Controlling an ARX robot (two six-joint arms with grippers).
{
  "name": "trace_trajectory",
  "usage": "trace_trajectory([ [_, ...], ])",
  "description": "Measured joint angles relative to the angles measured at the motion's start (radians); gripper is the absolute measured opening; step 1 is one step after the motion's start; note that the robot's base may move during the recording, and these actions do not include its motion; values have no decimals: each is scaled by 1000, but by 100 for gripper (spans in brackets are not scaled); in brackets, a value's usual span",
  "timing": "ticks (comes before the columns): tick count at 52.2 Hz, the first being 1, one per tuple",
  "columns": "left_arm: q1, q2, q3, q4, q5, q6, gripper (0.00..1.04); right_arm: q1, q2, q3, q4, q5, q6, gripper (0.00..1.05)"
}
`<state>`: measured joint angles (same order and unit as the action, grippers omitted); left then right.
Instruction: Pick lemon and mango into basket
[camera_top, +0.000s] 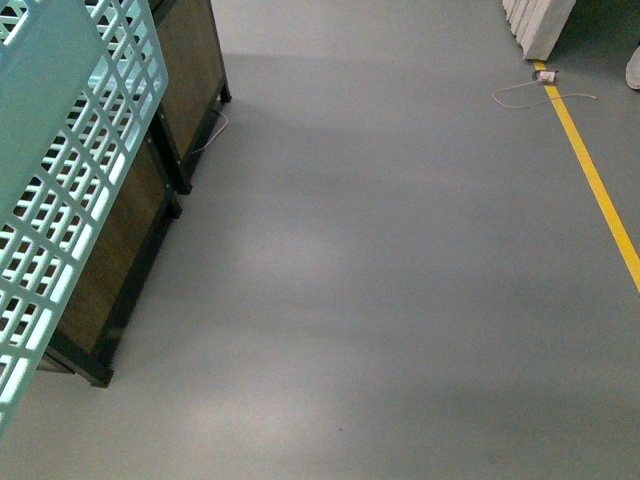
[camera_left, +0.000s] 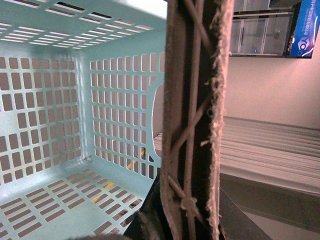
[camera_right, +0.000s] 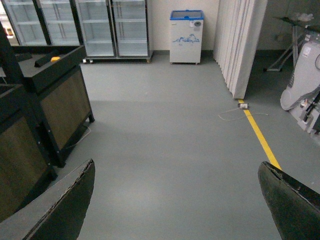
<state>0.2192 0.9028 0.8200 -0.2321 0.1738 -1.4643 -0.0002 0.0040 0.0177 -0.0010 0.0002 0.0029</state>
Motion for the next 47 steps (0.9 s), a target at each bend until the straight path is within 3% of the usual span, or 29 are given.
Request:
trace_trajectory([
  [47,1,-2,0,0,2,-5,6,0,1,0,-1,-3,0,96],
])
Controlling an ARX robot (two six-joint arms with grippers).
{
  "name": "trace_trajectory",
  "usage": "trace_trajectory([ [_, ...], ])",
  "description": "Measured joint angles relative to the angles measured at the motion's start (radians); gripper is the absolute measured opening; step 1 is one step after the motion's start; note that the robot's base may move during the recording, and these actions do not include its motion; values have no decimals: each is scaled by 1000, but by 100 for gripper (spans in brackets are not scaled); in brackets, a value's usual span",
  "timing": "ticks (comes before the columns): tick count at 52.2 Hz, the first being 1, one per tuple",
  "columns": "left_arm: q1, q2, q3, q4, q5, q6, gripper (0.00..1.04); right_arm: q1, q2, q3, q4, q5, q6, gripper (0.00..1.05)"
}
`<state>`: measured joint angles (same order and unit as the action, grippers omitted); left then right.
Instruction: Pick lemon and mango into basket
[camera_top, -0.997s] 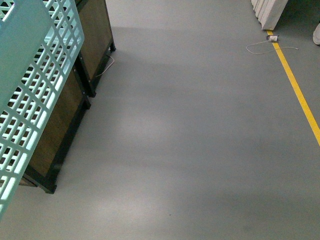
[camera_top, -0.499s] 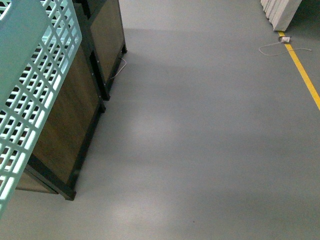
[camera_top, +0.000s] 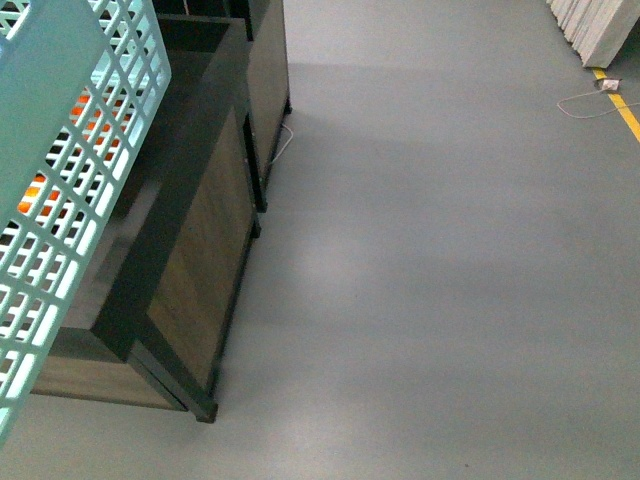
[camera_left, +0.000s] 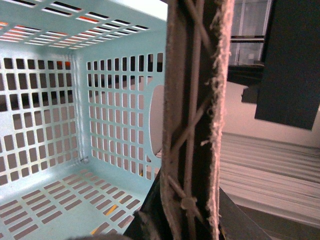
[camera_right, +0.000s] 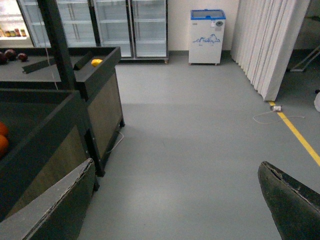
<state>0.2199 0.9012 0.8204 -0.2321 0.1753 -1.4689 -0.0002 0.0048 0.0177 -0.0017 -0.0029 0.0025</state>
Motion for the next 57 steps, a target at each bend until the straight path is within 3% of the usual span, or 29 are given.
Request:
trace_trajectory([
  [57,0,0,0,-2,1,1,6,0,-1,0,0,5,0,96],
])
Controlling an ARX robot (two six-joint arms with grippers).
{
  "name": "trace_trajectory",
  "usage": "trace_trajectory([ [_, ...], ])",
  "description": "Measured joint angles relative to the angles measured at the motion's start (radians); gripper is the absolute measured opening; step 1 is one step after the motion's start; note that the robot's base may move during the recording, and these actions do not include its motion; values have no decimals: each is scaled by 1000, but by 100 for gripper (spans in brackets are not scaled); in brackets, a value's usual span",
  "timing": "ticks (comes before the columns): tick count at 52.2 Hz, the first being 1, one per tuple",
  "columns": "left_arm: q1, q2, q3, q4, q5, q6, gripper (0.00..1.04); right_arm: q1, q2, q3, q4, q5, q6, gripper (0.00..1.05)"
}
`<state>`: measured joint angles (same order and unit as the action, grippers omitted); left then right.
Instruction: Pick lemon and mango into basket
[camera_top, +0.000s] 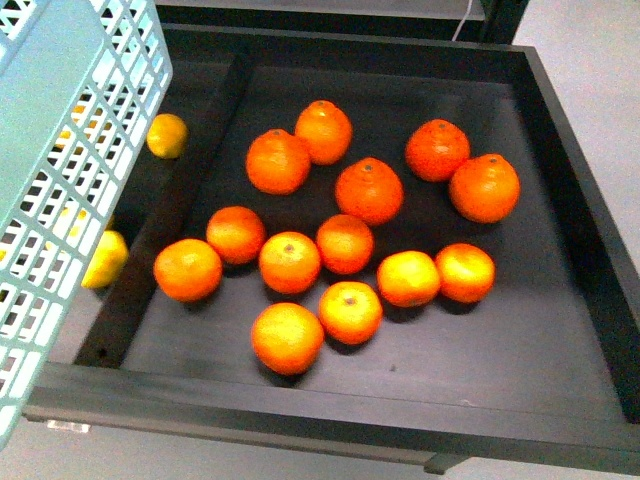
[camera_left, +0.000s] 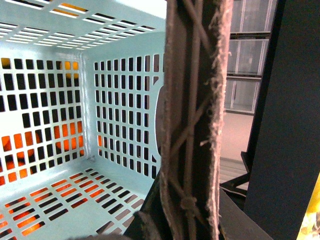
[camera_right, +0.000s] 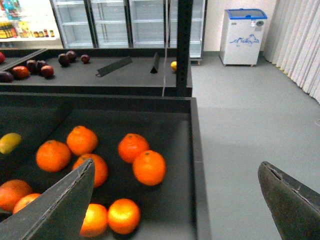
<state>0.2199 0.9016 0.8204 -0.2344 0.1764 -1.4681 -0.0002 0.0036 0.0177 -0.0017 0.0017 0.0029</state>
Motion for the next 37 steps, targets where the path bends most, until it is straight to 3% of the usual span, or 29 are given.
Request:
trace_trajectory([
  [37,0,0,0,0,0,1,6,0,0,0,0,-1,0,96],
])
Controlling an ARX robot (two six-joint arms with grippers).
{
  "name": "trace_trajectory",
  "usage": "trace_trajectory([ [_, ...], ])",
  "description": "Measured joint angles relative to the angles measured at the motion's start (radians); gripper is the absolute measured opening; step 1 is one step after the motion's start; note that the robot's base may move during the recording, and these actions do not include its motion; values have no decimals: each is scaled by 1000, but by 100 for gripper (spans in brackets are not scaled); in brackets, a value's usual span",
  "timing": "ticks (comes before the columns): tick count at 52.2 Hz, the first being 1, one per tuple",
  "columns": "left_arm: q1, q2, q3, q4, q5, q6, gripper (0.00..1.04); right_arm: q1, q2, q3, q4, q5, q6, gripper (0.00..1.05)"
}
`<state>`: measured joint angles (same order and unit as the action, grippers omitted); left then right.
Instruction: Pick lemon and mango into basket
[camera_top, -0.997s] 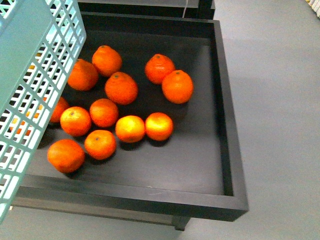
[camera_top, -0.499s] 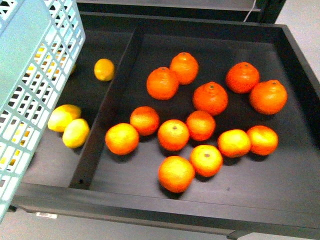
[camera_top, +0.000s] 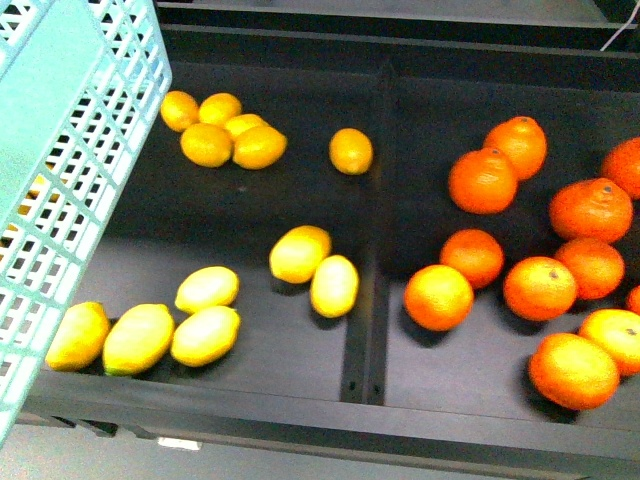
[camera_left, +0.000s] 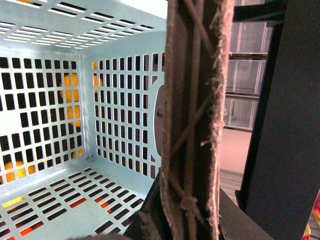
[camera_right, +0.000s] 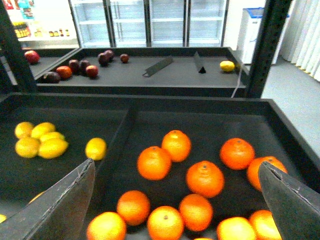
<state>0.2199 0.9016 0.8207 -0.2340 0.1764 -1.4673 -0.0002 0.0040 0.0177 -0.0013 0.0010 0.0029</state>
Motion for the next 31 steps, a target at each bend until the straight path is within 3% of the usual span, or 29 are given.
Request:
trace_trajectory([
  [31,0,0,0,0,-1,0,6,0,0,0,0,0,0,96],
])
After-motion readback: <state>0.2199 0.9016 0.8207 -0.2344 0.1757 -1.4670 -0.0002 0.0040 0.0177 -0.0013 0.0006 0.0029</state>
